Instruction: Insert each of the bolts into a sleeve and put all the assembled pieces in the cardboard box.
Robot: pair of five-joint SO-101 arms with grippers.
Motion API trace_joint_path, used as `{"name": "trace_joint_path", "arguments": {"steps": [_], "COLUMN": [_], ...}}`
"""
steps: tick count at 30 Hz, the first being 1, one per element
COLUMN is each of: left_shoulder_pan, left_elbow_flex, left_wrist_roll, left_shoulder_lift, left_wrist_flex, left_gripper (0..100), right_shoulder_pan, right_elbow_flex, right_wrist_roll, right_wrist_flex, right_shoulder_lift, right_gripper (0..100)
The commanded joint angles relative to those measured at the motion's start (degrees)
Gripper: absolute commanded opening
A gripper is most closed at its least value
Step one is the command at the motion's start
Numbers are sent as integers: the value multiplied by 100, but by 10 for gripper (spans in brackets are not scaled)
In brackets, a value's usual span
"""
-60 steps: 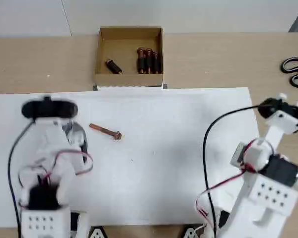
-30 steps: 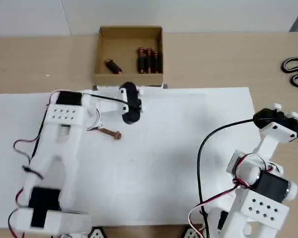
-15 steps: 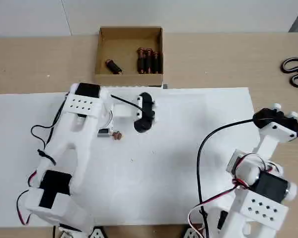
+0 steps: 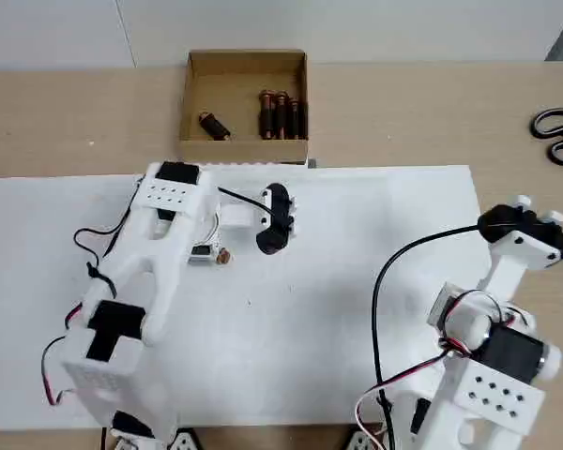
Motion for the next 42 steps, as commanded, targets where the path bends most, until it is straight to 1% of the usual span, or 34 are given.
{"name": "trace_joint_path", "arguments": {"steps": [1,4,10,14,16,19,23,28,32,36,40,42], "left_shoulder_pan": [-35,-18,18,141,185,299,387,396,396,369,369,396], "left_elbow_flex": [-224,-233,-233,-224,-224,-233,-523,-1130,-1534,-1727,-1780,-1771], "left_wrist_roll": [-782,-782,-782,-756,-756,-738,-325,-18,589,1459,2593,3314], "left_shoulder_lift": [79,255,615,651,642,633,457,-88,-659,-1336,-1996,-2268], "left_wrist_flex": [-132,-141,-501,-448,-325,-123,343,967,1336,1371,1371,1380], "left_gripper": [111,107,71,37,9,5,5,5,5,5,5,6], "right_shoulder_pan": [31,31,22,22,22,22,22,22,22,-127,-664,-848], "right_elbow_flex": [-18,-18,-18,-18,-18,-18,-18,-35,-70,-123,-123,-123], "right_wrist_roll": [53,53,53,53,53,53,53,53,53,62,431,598], "right_wrist_flex": [-119,-119,-119,-119,-119,-119,-119,-119,-101,-92,-40,-40], "right_shoulder_lift": [-66,-66,-66,-66,-84,-92,-92,-101,-163,-646,-1182,-1367], "right_gripper": [3,3,3,3,3,3,3,3,3,3,3,2]}}
